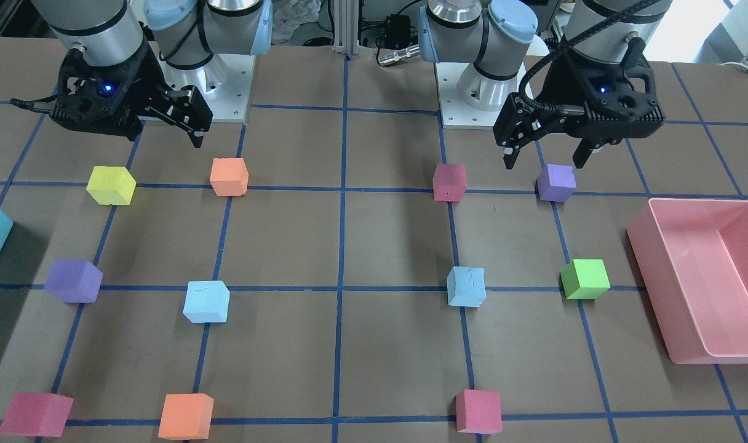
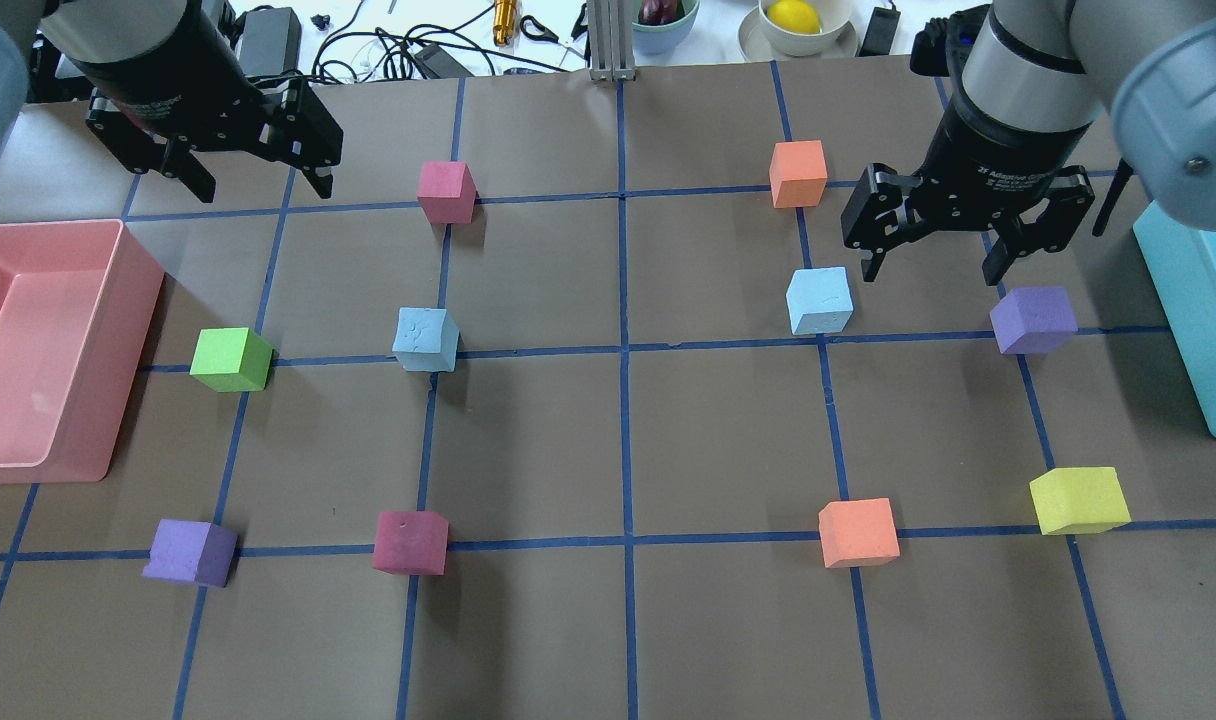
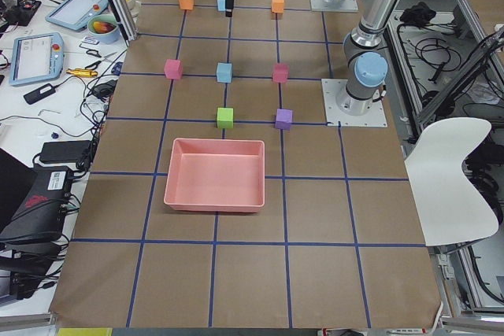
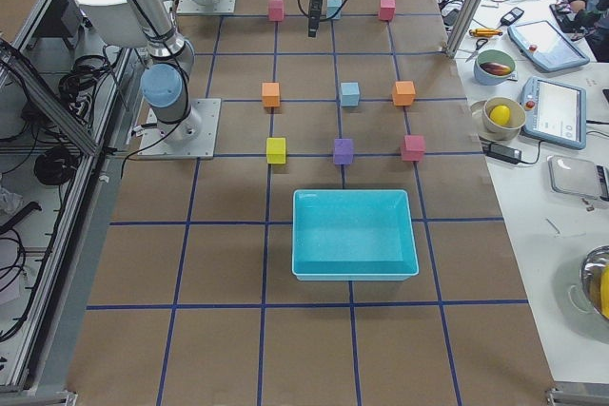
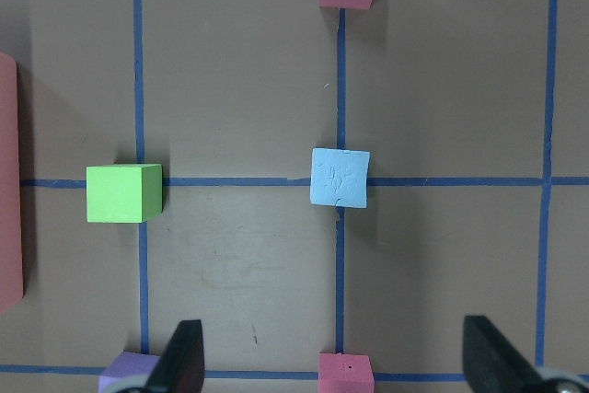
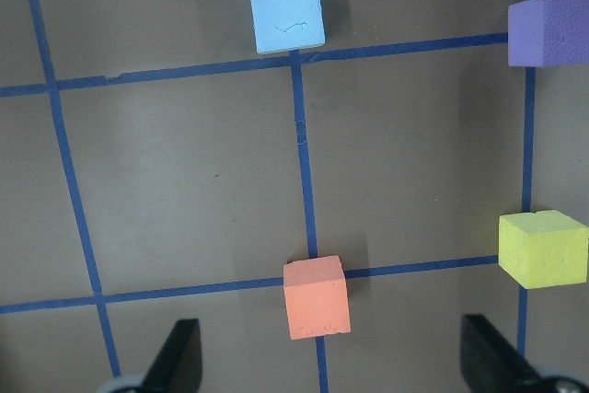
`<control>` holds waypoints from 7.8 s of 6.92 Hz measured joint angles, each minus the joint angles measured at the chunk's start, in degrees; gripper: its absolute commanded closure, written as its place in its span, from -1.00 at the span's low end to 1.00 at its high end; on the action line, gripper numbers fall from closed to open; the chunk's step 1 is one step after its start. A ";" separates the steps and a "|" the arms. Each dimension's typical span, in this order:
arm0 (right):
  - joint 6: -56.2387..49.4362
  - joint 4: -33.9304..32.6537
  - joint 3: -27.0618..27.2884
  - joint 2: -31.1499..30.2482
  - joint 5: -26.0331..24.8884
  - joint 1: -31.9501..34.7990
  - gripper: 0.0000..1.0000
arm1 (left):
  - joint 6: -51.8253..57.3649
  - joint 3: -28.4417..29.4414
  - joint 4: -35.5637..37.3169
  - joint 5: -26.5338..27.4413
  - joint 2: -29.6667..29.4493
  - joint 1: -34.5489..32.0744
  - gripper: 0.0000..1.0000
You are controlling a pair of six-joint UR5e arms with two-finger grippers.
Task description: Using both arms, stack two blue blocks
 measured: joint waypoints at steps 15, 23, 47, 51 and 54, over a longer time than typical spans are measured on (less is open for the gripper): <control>-0.88 -19.83 2.06 16.35 -0.76 -0.19 -1.00 | 1.10 -7.04 17.94 -0.70 -17.64 -0.92 -1.00; -0.75 -31.32 2.04 31.69 0.01 -0.44 0.40 | 2.94 -17.54 31.18 -0.80 -24.21 -1.18 -1.00; 19.22 -31.51 5.90 26.61 8.06 19.56 -1.00 | 1.30 -4.20 10.63 -2.10 -16.12 -5.62 1.00; 8.65 -15.10 1.30 13.88 5.53 7.07 -1.00 | -6.68 -7.97 9.85 -2.41 -11.67 -11.71 1.00; 2.34 -9.27 1.07 8.28 1.36 4.15 -1.00 | -20.78 -9.78 14.00 -2.60 -12.57 -21.08 1.00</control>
